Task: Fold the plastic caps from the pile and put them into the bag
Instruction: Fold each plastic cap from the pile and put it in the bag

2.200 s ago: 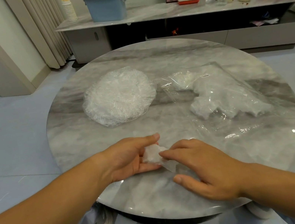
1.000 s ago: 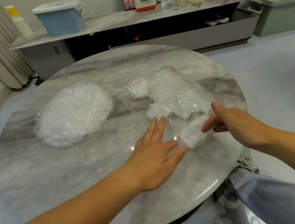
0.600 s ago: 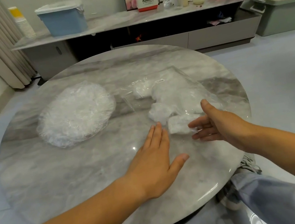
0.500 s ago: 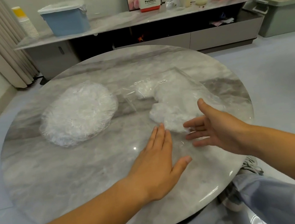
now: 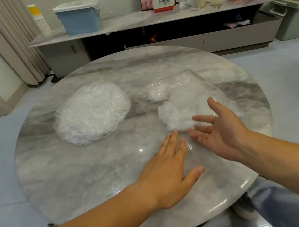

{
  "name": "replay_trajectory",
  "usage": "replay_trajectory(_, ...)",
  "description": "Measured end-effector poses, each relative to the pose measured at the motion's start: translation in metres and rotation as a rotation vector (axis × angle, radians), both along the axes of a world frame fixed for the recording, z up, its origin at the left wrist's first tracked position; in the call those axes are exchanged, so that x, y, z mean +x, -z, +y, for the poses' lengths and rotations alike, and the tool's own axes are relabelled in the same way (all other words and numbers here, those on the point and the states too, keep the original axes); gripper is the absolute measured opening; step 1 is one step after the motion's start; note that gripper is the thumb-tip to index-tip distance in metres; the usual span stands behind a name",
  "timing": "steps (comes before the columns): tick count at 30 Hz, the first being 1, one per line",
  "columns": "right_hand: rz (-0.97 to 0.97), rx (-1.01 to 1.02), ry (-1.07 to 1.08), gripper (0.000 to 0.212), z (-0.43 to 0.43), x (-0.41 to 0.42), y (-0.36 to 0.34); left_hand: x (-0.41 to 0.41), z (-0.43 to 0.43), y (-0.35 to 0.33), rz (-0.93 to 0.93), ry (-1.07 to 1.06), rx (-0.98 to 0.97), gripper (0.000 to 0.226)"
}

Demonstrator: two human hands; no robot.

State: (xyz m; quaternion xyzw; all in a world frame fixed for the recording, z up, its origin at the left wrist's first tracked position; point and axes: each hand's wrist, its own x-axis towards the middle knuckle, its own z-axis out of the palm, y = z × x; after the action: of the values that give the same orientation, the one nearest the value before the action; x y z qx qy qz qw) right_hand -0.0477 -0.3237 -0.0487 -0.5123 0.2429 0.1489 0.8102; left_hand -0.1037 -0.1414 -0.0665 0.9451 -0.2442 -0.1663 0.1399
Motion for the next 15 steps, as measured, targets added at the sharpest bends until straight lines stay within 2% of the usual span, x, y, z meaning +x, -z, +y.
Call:
replay_trajectory(4,0.024,-0.03,0.038,0.066,-0.009,-0.008,0.002,-0.001,0.002,0.0,0.001,0.003,0.008,0.085)
replay_trajectory(10,0.026,0.09,-0.05,0.089,0.005,-0.002,0.0,-0.004,0.004,-0.001,0.024,0.028,-0.033,0.085)
replay_trajectory(15,0.006,0.122,-0.108,0.095,0.01,0.001,0.002,0.0,0.006,0.001,0.009,0.037,-0.035,0.082)
